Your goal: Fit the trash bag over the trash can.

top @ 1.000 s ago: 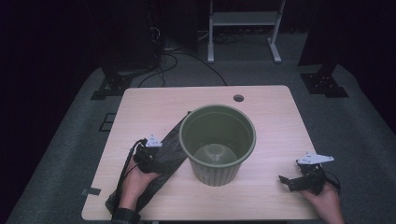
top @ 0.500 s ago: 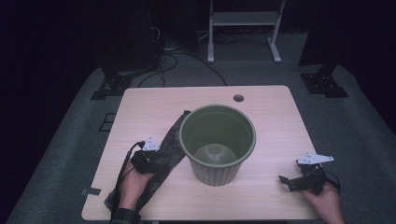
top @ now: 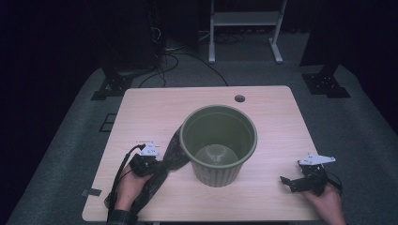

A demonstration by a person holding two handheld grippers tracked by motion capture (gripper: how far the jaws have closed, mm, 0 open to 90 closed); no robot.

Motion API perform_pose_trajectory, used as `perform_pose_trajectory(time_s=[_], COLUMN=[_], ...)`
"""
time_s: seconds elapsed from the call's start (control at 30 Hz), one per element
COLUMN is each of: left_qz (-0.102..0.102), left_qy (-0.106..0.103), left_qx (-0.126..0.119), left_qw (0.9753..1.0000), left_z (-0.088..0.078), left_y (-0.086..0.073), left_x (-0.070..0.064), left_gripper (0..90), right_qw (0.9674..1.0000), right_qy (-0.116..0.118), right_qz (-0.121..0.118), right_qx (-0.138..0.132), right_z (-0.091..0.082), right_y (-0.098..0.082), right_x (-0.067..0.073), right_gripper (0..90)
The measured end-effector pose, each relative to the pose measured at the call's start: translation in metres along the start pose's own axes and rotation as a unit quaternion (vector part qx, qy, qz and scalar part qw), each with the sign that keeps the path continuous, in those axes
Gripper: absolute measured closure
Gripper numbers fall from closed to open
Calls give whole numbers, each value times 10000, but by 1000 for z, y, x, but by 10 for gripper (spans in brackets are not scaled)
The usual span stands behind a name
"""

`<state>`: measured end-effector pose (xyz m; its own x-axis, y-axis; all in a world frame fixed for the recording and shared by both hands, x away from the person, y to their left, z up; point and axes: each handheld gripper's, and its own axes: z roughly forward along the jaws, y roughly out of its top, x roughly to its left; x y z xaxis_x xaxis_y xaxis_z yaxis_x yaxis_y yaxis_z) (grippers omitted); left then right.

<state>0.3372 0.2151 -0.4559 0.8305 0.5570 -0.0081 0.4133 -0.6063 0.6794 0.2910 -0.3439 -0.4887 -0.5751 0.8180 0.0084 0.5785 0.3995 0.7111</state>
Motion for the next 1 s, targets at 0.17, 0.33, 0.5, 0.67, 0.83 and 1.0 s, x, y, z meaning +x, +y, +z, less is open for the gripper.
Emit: perform_pose_trajectory(time_s=[0.17,0.33,0.5,0.67,0.83,1.0], left_qz=[71,219,212,164,263,435], left_qy=[-236,-574,-805,-1225,-1491,-1670], left_qx=[-339,-820,-1394,-2035,-2427,-2676], left_qw=[9991,9947,9867,9712,9582,9480], left_z=[-17,-30,-40,-48,-55,-61], left_y=[4,9,9,10,16,24], left_x=[-4,-8,-8,-7,-9,-12], left_gripper=[888,889,889,889,889,889], right_qw=[10000,10000,10000,10000,10000,10000], right_qy=[0,-5,-5,-5,-5,-5], right_qz=[-1,1,0,1,1,1], right_qx=[0,1,2,1,2,2], right_z=[0,0,0,0,0,0], right_y=[0,0,0,0,0,0], right_x=[0,0,0,0,0,0], right_gripper=[0,0,0,0,0,0])
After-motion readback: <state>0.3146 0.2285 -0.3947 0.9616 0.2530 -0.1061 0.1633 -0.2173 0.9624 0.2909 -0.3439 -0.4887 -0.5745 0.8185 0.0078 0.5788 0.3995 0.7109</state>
